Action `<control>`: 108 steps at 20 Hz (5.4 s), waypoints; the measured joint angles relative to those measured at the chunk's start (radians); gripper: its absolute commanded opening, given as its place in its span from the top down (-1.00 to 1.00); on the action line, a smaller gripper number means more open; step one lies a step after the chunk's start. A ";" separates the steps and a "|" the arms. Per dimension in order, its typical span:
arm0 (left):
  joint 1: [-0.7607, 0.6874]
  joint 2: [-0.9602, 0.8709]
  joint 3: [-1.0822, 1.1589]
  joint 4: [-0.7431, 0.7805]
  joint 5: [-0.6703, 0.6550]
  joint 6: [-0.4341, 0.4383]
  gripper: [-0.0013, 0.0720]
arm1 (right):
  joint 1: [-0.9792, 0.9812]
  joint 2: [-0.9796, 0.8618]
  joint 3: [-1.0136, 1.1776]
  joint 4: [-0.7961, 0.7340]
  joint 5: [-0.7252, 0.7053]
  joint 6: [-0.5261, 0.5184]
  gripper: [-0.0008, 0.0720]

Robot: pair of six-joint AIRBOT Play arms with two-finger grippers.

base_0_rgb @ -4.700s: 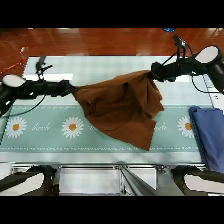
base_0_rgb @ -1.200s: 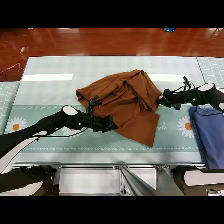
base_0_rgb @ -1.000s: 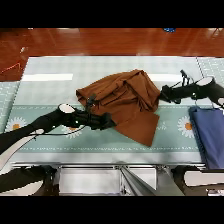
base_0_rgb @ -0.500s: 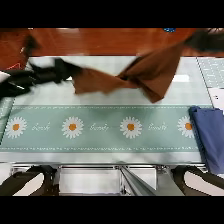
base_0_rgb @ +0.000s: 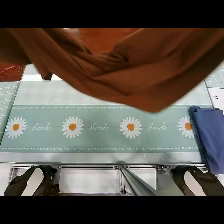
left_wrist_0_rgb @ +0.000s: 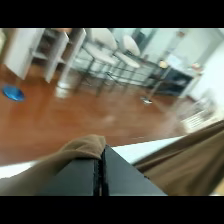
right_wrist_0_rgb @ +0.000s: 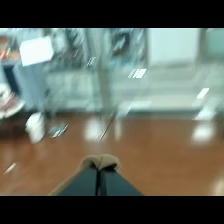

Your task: Fold the shirts.

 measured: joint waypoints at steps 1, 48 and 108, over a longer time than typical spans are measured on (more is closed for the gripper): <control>0.003 0.027 0.016 0.021 -0.011 -0.001 0.91 | 0.000 0.038 0.004 -0.039 0.013 0.017 0.90; 0.254 -0.599 -0.721 0.476 -0.084 0.298 -0.42 | -0.273 -0.328 -0.943 0.106 0.116 -0.006 -0.14; 0.041 -0.678 -0.588 0.096 -0.203 0.395 0.91 | 0.176 -0.337 -0.923 0.235 0.080 -0.015 0.90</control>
